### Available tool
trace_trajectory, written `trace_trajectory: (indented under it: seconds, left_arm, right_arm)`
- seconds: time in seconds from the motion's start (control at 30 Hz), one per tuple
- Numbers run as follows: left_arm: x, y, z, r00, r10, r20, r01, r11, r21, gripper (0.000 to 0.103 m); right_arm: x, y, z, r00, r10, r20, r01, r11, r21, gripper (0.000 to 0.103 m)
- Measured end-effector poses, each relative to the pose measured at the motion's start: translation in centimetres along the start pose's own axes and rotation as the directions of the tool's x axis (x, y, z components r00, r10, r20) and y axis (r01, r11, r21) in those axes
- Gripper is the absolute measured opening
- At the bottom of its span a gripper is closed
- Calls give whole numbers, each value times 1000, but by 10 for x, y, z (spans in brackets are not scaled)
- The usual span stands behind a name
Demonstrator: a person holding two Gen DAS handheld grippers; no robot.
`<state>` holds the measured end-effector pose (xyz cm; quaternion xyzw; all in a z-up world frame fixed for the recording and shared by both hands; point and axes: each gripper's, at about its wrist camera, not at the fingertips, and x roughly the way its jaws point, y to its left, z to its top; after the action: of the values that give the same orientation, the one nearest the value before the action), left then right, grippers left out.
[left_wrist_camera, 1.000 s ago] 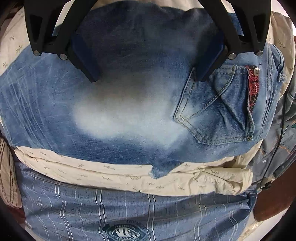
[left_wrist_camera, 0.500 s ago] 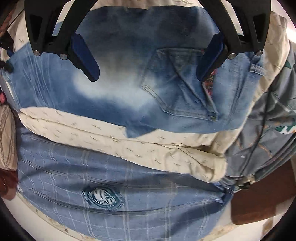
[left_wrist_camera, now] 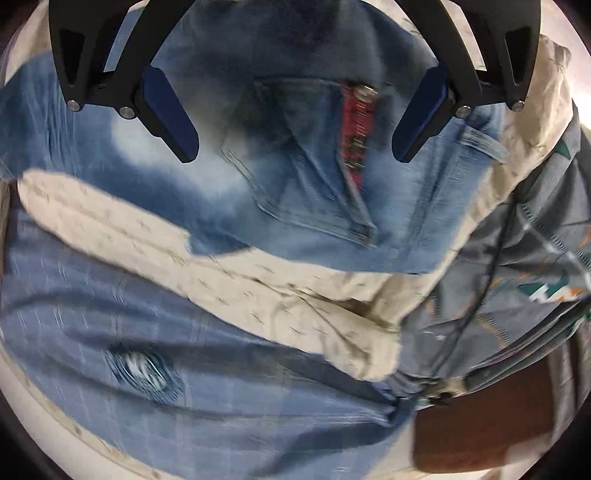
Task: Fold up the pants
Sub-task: 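Grasp the leg hem with the right gripper and lift it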
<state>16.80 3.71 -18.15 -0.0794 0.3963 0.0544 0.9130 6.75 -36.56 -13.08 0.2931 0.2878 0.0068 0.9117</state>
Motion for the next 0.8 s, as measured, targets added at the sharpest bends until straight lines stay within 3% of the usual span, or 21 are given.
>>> trace_trajectory:
  seconds: [0.13, 0.27, 0.37, 0.4, 0.47, 0.57, 0.7, 0.8]
  left_arm:
    - [-4, 18, 10, 999, 26, 19, -24, 997, -68, 103]
    - [-2, 30, 14, 1000, 15, 7, -14, 994, -107, 103]
    - [-2, 31, 14, 1000, 12, 4, -11, 994, -109, 103]
    - [-2, 31, 14, 1000, 15, 6, -14, 994, -107, 103]
    - [-3, 31, 14, 1000, 20, 14, -18, 995, -102, 103]
    - [-6, 31, 15, 999, 13, 32, -10, 996, -94, 103]
    - [-12, 25, 15, 998, -23, 56, 27, 997, -76, 103]
    - [-17, 11, 14, 995, -70, 74, 72, 997, -35, 103]
  right_arm:
    - [8, 63, -20, 997, 51, -49, -58, 988, -146, 20]
    - [33, 105, -56, 980, 77, -181, -118, 967, -227, 20]
    - [64, 124, -85, 950, 52, -309, -138, 955, -263, 25]
    - [78, 132, -99, 925, 42, -377, -155, 949, -275, 28]
    - [94, 138, -119, 892, -1, -452, -161, 933, -321, 43]
    - [82, 140, -126, 901, 40, -432, -211, 910, -357, 60]
    - [56, 135, -114, 878, 144, -457, -323, 882, -343, 61]
    - [30, 114, -98, 899, 169, -405, -314, 892, -324, 61]
